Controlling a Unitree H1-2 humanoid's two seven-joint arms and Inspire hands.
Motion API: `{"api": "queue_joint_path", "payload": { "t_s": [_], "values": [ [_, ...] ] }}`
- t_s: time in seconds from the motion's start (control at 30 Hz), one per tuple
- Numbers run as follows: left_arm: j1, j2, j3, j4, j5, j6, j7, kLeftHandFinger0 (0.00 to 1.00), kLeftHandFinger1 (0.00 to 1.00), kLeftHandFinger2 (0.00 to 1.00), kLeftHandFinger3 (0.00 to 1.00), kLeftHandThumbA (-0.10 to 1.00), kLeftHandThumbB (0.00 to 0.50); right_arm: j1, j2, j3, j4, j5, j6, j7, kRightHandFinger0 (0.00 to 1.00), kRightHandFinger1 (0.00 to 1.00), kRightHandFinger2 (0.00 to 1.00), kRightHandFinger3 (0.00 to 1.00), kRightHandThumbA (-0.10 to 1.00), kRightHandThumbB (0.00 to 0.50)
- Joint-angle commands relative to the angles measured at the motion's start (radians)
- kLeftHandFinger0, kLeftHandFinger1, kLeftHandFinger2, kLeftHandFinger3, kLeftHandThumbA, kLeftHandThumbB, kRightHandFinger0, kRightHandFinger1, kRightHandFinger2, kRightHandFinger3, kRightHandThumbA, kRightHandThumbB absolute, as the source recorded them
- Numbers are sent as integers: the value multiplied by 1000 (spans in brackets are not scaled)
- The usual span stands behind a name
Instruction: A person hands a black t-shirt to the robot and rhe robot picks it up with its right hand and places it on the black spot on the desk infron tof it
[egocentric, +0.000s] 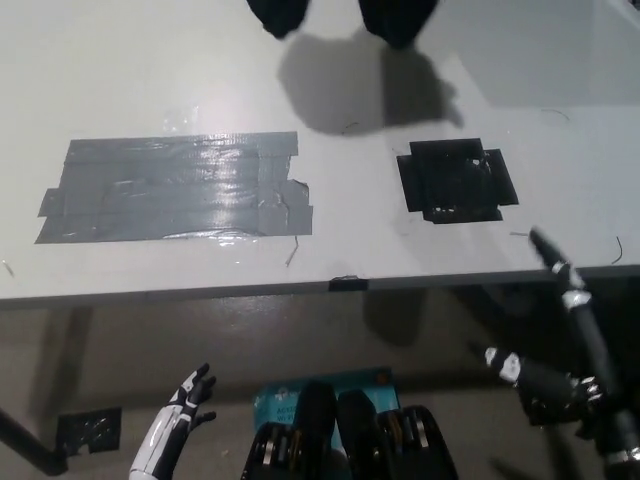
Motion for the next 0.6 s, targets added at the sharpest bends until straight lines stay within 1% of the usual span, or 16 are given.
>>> {"api": "queue_joint_path", "payload": {
  "t_s": [0.0,0.1,0.13,0.17,0.2,0.23,0.27,0.3,0.37,0.47,0.57],
  "values": [
    [-6,13,-4,1,15,-64,-11,884,1000,1000,1000,1000,496,-129,-34,-35,-179,-142,83,25,1000,1000,1000,1000,1000,334],
    [-13,14,-1,2,8,-52,-11,908,1000,1000,1000,1000,493,-226,-60,-22,-171,-202,186,81,1000,1000,1000,1000,1000,362],
    [-16,12,2,4,4,-51,-10,908,1000,1000,1000,1000,487,-259,-69,-16,-150,-218,207,93,1000,1000,1000,1000,1000,360],
    [-17,10,2,6,3,-52,-9,907,1000,1000,1000,1000,478,-279,-77,-10,-136,-229,223,103,1000,1000,1000,1000,1000,345],
    [-18,8,1,8,2,-54,-10,905,1000,1000,1000,1000,479,-303,-89,-1,-117,-248,242,118,1000,1000,1000,1000,1000,326],
    [-17,8,1,8,1,-52,-10,904,1000,1000,1000,1000,480,-316,-98,6,-103,-263,253,127,1000,1000,1000,1000,1000,320],
    [-17,6,0,8,1,-54,-11,893,1000,1000,1000,1000,482,-336,-107,15,-82,-289,267,134,1000,1000,1000,1000,1000,307],
    [-15,2,-3,10,4,-56,-9,893,1000,1000,1000,1000,495,-354,-118,22,-61,-316,278,140,1000,1000,1000,1000,1000,294],
    [-9,0,-4,10,0,-63,-11,895,1000,1000,1000,1000,497,-400,-131,42,3,-361,317,152,1000,1000,1000,1000,1000,288],
    [2,1,-2,13,1,-74,-6,891,1000,1000,1000,1000,500,-446,-144,68,85,-402,335,155,1000,1000,1000,1000,1000,290],
    [-4,0,-5,12,9,-70,-4,896,1000,1000,1000,1000,490,-486,-155,76,150,-409,335,145,1000,1000,1000,1000,1000,304]
  ]
}}
